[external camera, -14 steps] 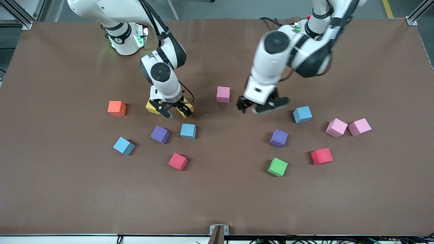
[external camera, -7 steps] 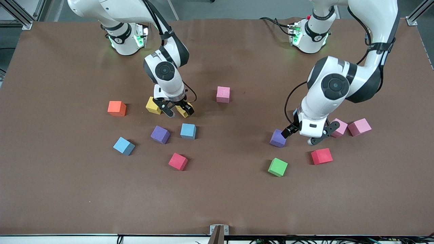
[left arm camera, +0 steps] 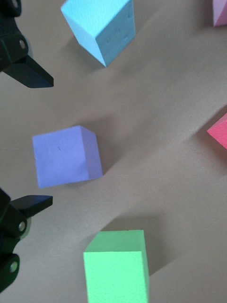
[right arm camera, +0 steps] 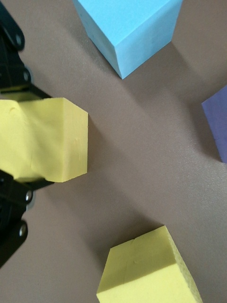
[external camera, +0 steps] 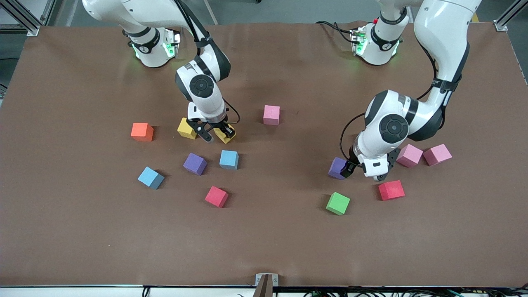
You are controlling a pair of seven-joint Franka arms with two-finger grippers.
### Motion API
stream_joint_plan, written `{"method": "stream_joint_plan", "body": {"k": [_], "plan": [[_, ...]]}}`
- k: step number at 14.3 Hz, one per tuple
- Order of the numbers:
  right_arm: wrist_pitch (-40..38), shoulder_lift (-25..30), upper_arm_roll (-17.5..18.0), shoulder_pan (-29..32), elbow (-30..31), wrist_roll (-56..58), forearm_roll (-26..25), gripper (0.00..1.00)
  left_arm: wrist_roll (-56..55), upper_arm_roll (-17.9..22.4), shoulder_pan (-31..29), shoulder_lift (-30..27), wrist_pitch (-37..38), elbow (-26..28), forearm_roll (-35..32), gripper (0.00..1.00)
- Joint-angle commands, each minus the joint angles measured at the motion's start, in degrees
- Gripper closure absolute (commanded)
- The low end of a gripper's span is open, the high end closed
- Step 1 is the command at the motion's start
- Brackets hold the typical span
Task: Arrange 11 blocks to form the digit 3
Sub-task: 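Grasp the purple block with the left gripper while the right gripper carries yellow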
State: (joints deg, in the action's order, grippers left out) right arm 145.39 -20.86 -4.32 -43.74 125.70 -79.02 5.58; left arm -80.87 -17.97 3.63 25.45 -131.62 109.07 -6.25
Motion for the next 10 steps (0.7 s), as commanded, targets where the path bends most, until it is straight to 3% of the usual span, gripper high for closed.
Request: {"method": "stream_joint_plan", "body": {"k": [1, 10], "plan": [[-0.45, 0.21, -0.52, -0.55, 0.16, -4.81, 0.22, 1.0, -1.65, -0.32, -0.99, 0.47, -4.69, 2.29, 1.24, 0.0], [-4.06, 0.3, -0.34, -6.7, -1.94, -33.28, 0.22, 1.0, -4.91, -0.23, -1.6, 5.05, -9.79, 2.03, 1.15, 0.0]]}}
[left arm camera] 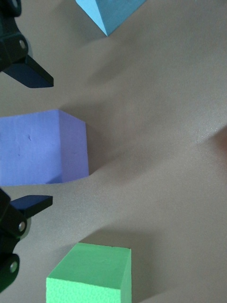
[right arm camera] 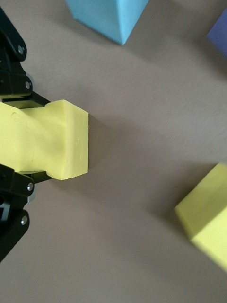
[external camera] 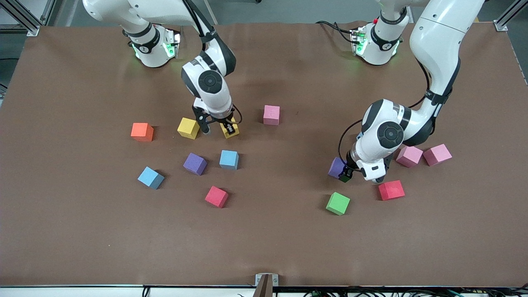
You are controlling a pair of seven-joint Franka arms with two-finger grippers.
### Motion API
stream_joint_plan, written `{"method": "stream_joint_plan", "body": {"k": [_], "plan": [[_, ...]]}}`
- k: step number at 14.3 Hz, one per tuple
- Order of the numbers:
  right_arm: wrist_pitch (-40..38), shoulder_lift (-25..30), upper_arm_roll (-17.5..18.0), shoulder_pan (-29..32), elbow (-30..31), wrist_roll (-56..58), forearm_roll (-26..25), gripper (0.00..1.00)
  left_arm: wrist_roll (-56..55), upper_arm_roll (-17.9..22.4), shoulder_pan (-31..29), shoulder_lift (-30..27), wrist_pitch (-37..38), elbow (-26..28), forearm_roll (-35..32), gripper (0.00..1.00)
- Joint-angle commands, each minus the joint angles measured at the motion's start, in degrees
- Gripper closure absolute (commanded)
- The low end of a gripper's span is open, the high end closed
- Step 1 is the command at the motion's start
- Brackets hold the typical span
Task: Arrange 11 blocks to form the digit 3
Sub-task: 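Grasp the purple block with the left gripper while the right gripper carries yellow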
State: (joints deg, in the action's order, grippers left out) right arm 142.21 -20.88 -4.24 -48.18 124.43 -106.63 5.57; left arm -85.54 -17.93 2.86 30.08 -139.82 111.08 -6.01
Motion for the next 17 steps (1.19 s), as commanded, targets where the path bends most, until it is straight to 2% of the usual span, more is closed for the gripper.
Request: {"method": "stream_joint_plan", "body": {"k": [1, 3, 9, 10, 13, 17], "plan": [[-0.88, 0.31, -0.42, -3.57, -1.02, -7.69, 0.23, 1.0, -0.24, -0.26, -0.93, 0.59, -1.77, 0.01, 0.92, 0.0], [-0.97, 0.22, -0.42, -4.55, -1.9, -10.6, 0.23, 1.0, -0.24, -0.26, -0.93, 1.29, -1.94, -0.08, 0.65, 0.01], [-0.18, -0.48, -0.51, -7.19, -2.96, -16.58, 0.23, 1.0, -4.44, -0.78, -0.06, 1.21, -1.07, 0.1, 0.48, 0.67], [-0.18, -1.0, -0.51, -7.19, -3.48, -18.15, 0.23, 1.0, -5.85, -1.05, 0.47, 0.08, 0.33, 0.27, 0.48, 0.74], [0.35, -3.02, -0.51, -7.19, -5.77, -22.38, 0.32, 1.0, -10.77, -3.15, 1.44, -3.35, 6.74, 0.27, 0.48, 0.74], [1.93, -4.35, -0.42, -8.24, -6.12, -23.18, 0.32, 1.0, -22.46, -10.0, 1.44, -4.68, 9.74, 1.24, 0.48, 0.75]]}}
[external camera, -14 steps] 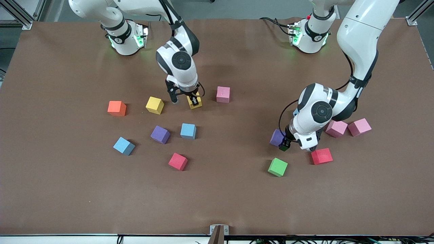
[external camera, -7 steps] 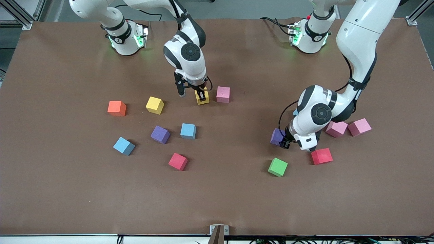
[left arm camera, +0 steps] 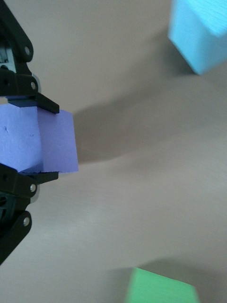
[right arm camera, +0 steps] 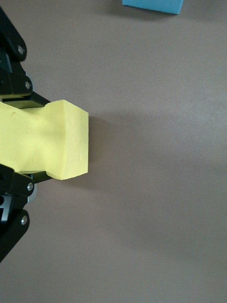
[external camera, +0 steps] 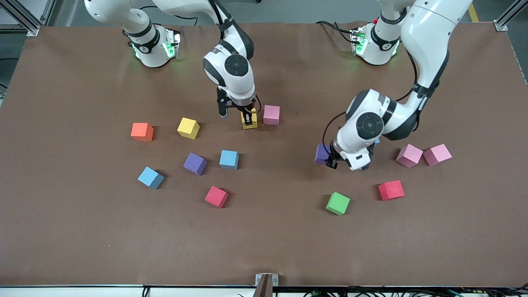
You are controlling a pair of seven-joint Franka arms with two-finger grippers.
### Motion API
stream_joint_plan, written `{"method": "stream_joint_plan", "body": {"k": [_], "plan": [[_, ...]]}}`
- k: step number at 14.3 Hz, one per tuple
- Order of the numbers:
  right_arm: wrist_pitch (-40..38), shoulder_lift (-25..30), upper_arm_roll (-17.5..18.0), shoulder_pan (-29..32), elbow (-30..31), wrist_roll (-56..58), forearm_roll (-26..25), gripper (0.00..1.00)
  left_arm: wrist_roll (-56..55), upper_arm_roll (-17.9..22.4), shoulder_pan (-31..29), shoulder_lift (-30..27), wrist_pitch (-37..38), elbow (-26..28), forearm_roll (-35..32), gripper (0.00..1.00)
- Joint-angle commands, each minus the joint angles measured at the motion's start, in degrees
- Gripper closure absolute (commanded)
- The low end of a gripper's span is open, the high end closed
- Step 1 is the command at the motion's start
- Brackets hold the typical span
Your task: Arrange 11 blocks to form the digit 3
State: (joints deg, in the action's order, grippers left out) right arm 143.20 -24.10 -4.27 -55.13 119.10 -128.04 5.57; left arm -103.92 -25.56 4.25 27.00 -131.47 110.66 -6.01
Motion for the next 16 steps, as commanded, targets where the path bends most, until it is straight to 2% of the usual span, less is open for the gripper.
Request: {"method": "stream_joint_plan", "body": {"k": [1, 6, 10, 16], "plan": [[1.46, -1.39, -0.38, -1.56, -0.79, -2.82, 0.32, 1.0, -5.83, -3.61, -0.2, -2.38, 1.22, 3.05, 0.48, 0.75], [1.82, -1.74, -0.38, -2.79, -0.79, -3.35, 0.32, 1.0, -21.04, -8.71, -0.12, -8.0, -4.31, 12.72, 0.56, 0.75], [1.9, -1.74, -0.38, -3.15, -0.79, -3.35, 0.32, 1.0, -27.46, -9.86, 0.06, -8.81, -17.2, 19.49, 0.48, 0.75], [2.87, -3.05, -0.38, -3.32, -1.41, -3.35, 0.32, 1.0, -29.84, -9.95, 1.64, -6.53, -21.0, 21.43, 0.39, 0.75]]}}
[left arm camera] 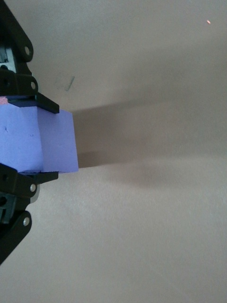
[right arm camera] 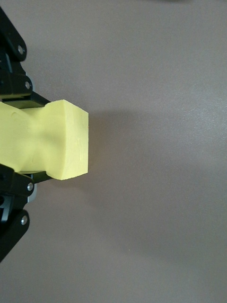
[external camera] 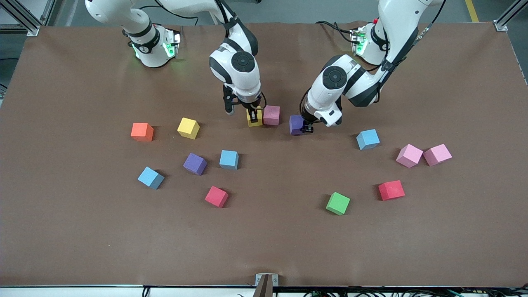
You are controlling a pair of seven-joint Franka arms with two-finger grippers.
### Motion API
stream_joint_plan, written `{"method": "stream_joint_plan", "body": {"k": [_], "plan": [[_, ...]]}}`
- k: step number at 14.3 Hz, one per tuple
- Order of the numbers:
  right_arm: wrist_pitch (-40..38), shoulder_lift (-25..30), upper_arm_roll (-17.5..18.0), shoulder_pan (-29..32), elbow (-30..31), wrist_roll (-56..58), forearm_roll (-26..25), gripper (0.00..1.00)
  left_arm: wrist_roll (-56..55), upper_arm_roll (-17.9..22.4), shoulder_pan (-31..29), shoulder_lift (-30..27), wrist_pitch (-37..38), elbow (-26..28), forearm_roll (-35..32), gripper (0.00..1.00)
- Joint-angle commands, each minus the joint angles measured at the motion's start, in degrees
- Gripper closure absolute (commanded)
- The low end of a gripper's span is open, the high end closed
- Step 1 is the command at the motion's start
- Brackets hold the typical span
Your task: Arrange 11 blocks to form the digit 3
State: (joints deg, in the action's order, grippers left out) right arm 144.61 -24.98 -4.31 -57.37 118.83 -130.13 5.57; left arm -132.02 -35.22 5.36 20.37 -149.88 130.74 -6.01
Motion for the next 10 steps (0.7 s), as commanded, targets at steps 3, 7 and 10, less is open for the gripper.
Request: {"method": "stream_joint_plan", "body": {"k": [3, 7, 10], "plan": [[1.72, -2.18, -0.35, -1.69, -1.31, -1.27, 0.32, 1.0, -2.89, -0.11, 2.19, 1.08, -3.58, 1.53, 0.39, 0.75], [1.81, -2.53, -0.43, -1.87, -1.32, -1.27, 0.32, 1.0, -3.24, -0.11, 3.24, 1.17, -3.58, 1.53, 0.39, 0.75], [1.81, -2.62, -0.44, -2.22, -1.4, -1.27, 0.32, 1.0, -4.21, -0.11, 4.22, 1.25, -3.58, 1.62, 0.39, 0.75]]}}
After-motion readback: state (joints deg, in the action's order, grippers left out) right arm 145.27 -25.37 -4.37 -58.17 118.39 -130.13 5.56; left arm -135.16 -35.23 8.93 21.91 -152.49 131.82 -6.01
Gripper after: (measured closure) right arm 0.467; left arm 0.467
